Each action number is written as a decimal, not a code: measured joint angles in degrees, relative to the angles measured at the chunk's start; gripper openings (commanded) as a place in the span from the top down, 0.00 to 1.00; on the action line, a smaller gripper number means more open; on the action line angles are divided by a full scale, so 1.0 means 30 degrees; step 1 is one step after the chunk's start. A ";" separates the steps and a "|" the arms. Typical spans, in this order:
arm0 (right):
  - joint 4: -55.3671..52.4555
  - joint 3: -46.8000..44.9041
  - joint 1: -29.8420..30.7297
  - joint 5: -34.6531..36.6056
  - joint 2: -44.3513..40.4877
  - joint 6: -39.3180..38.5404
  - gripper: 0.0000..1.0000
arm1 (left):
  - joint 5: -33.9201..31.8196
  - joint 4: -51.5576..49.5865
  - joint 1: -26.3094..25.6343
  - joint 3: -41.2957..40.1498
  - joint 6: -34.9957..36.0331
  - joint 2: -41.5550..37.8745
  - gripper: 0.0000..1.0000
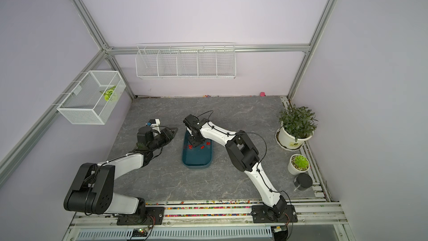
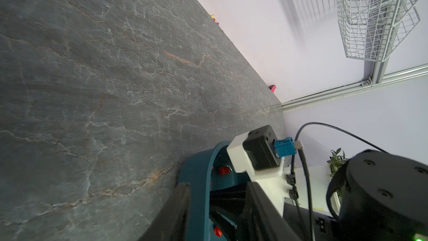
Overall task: Take the screw protection sleeves out of the storage box
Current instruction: Pick up the screw protection sleeve from the storage box, then place the screw protection sleeve at the center of the board.
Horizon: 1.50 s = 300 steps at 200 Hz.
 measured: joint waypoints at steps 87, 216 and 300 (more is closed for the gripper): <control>0.0051 -0.1348 0.0015 0.0576 -0.1617 -0.0015 0.85 | 0.0007 0.0000 0.0000 0.0000 0.0000 0.0000 0.53; 0.0758 -0.6557 -0.1712 0.1836 -0.8357 -0.0007 0.84 | 0.0007 0.0000 0.0000 0.0007 0.0000 0.0146 0.53; 0.1785 -1.0003 -0.4197 0.1923 -0.9704 -0.0007 0.84 | 0.0015 0.0000 0.0000 0.0036 0.0000 0.0153 0.53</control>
